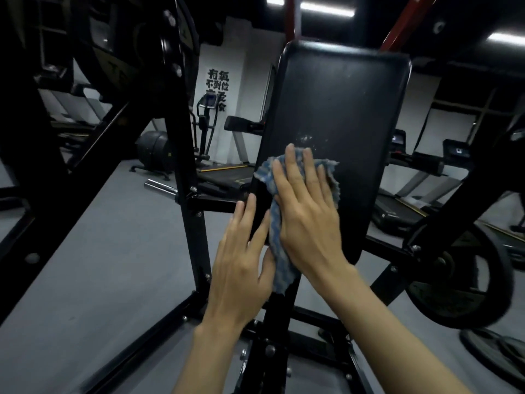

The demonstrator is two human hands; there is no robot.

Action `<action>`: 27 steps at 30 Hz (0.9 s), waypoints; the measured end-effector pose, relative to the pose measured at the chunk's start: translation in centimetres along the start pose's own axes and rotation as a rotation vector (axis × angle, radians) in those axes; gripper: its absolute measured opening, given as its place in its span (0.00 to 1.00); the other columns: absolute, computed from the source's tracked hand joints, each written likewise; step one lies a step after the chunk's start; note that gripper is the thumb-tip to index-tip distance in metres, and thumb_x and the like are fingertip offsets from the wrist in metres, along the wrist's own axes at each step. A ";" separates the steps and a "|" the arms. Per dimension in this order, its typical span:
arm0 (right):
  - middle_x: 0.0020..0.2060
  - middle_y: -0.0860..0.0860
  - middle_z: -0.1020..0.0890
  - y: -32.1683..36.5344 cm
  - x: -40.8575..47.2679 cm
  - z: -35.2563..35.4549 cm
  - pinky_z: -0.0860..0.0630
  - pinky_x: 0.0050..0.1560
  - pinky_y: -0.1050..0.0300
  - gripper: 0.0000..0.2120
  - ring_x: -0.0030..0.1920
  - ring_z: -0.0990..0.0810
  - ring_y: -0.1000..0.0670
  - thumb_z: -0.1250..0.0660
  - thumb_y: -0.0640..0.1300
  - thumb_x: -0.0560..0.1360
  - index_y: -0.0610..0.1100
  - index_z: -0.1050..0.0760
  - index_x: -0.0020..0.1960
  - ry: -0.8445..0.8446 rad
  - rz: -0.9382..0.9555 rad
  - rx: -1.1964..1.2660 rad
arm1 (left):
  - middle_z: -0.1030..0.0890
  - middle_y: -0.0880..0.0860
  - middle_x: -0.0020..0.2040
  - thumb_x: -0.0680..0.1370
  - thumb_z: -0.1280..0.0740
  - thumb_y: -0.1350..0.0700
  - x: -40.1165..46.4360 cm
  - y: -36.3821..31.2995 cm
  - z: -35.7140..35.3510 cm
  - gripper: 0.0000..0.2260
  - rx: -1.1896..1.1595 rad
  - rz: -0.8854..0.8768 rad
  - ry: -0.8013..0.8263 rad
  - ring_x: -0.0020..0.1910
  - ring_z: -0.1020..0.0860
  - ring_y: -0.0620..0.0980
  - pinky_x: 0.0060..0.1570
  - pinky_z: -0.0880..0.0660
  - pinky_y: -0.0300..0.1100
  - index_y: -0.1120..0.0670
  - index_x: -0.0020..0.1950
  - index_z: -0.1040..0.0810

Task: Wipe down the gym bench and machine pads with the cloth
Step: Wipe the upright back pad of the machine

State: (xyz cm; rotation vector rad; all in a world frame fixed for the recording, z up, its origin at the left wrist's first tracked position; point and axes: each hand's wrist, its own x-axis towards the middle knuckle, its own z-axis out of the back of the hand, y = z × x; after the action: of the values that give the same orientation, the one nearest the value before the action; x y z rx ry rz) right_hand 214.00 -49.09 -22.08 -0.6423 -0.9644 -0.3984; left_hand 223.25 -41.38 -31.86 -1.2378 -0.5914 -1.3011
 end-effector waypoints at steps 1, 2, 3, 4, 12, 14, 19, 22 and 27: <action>0.81 0.43 0.47 -0.2 -0.2 0.0 0.47 0.80 0.43 0.27 0.81 0.52 0.42 0.42 0.41 0.83 0.41 0.44 0.81 0.000 0.020 -0.006 | 0.49 0.50 0.84 0.82 0.34 0.60 0.0 0.0 -0.1 0.30 0.002 -0.005 0.000 0.83 0.52 0.50 0.78 0.38 0.60 0.53 0.83 0.42; 0.81 0.43 0.46 -0.6 -0.9 0.1 0.45 0.79 0.44 0.27 0.81 0.52 0.42 0.42 0.42 0.83 0.41 0.44 0.81 0.000 0.035 -0.010 | 0.49 0.50 0.84 0.82 0.34 0.60 -0.1 0.0 -0.1 0.31 0.003 -0.010 0.001 0.83 0.51 0.50 0.77 0.38 0.60 0.53 0.83 0.42; 0.81 0.42 0.45 -1.2 -1.7 0.2 0.42 0.78 0.44 0.27 0.81 0.51 0.42 0.41 0.42 0.83 0.42 0.42 0.80 -0.013 0.041 -0.004 | 0.49 0.50 0.84 0.82 0.33 0.61 -0.1 0.0 -0.2 0.31 0.001 -0.012 -0.002 0.83 0.51 0.51 0.76 0.37 0.60 0.53 0.82 0.42; 0.80 0.41 0.43 -1.8 -2.4 0.3 0.40 0.77 0.42 0.26 0.81 0.48 0.41 0.40 0.42 0.82 0.42 0.39 0.79 -0.042 0.038 0.009 | 0.48 0.50 0.84 0.81 0.33 0.61 -0.2 0.1 -0.3 0.31 -0.002 -0.014 -0.008 0.83 0.50 0.51 0.76 0.35 0.61 0.54 0.82 0.42; 0.70 0.44 0.25 -1.6 1.8 0.6 0.33 0.72 0.46 0.19 0.76 0.33 0.41 0.37 0.39 0.82 0.41 0.27 0.72 -0.134 0.185 -0.020 | 0.47 0.51 0.84 0.82 0.36 0.60 -0.3 0.8 -0.4 0.29 0.040 -0.049 -0.008 0.83 0.48 0.52 0.73 0.31 0.60 0.54 0.82 0.41; 0.73 0.45 0.28 -2.7 1.1 1.0 0.33 0.72 0.44 0.19 0.77 0.35 0.41 0.37 0.41 0.83 0.42 0.28 0.73 -0.118 0.229 -0.073 | 0.47 0.51 0.84 0.81 0.34 0.63 -0.4 0.9 -0.3 0.31 0.041 -0.056 -0.010 0.83 0.47 0.52 0.72 0.30 0.60 0.54 0.82 0.40; 0.77 0.44 0.34 -3.6 -1.7 1.1 0.29 0.68 0.44 0.22 0.77 0.36 0.42 0.37 0.36 0.82 0.39 0.32 0.76 -0.089 0.219 -0.063 | 0.48 0.50 0.84 0.80 0.32 0.63 -0.4 0.4 -0.5 0.32 0.009 -0.030 -0.019 0.83 0.48 0.50 0.73 0.29 0.55 0.54 0.82 0.40; 0.79 0.46 0.39 -1.8 1.2 0.2 0.33 0.72 0.44 0.26 0.78 0.37 0.42 0.39 0.39 0.81 0.42 0.37 0.79 -0.006 0.201 -0.010 | 0.48 0.50 0.84 0.80 0.33 0.62 -0.4 0.3 -0.6 0.32 -0.009 -0.016 -0.024 0.83 0.48 0.51 0.73 0.30 0.55 0.54 0.82 0.41; 0.80 0.47 0.41 -2.6 0.1 0.6 0.34 0.73 0.44 0.26 0.80 0.42 0.44 0.39 0.42 0.83 0.43 0.39 0.80 0.033 0.214 -0.062 | 0.47 0.50 0.84 0.81 0.33 0.62 -0.2 0.1 -0.4 0.30 -0.003 -0.014 -0.021 0.83 0.48 0.50 0.76 0.33 0.52 0.54 0.82 0.39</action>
State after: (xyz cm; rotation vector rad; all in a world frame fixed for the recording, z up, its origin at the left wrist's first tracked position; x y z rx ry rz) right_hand 212.22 -50.62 -20.92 -0.7847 -0.8445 -0.2485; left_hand 223.16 -41.64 -32.19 -1.2532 -0.6138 -1.3024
